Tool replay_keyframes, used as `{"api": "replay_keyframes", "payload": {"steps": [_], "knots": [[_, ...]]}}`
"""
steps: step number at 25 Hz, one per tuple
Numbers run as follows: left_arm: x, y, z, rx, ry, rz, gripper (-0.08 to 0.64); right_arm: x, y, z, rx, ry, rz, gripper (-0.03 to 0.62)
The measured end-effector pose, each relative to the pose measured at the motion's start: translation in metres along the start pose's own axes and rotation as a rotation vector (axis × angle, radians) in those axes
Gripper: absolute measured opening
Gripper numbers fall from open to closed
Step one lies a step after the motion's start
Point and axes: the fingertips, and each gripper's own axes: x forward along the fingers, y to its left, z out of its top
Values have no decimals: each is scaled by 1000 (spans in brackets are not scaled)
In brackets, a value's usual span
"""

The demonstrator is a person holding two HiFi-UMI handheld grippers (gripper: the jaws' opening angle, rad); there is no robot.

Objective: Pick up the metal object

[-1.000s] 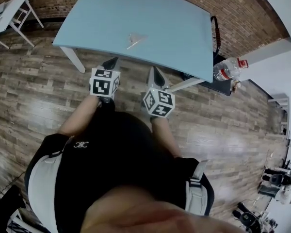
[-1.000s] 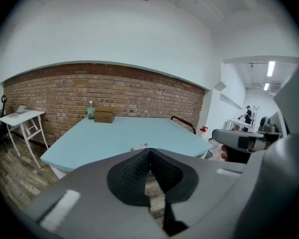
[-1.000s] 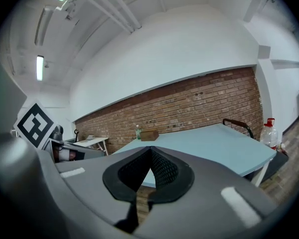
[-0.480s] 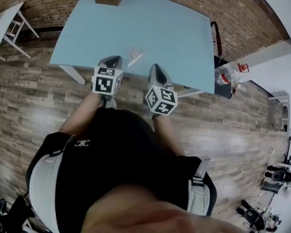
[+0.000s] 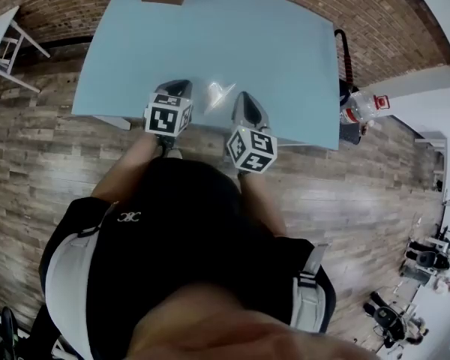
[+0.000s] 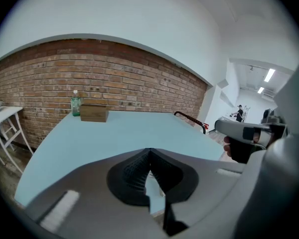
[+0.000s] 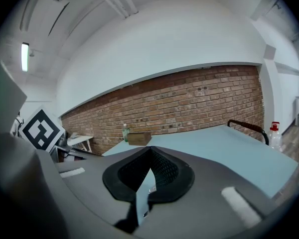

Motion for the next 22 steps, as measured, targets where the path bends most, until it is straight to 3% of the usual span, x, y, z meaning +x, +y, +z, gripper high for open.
{"api": "replay_keyframes", "payload": {"steps": [7,17,22], "knots": [[42,6,-22,-3,106,-71,-2,15,-14,-23,21,64,-81,14],[94,-7,-65,40,283,-117,0,16,-46,-32,33,105,-144,14],[115,-22,-78,55,336,-143,56,9,-64,-30,23,123,-152,14]]}}
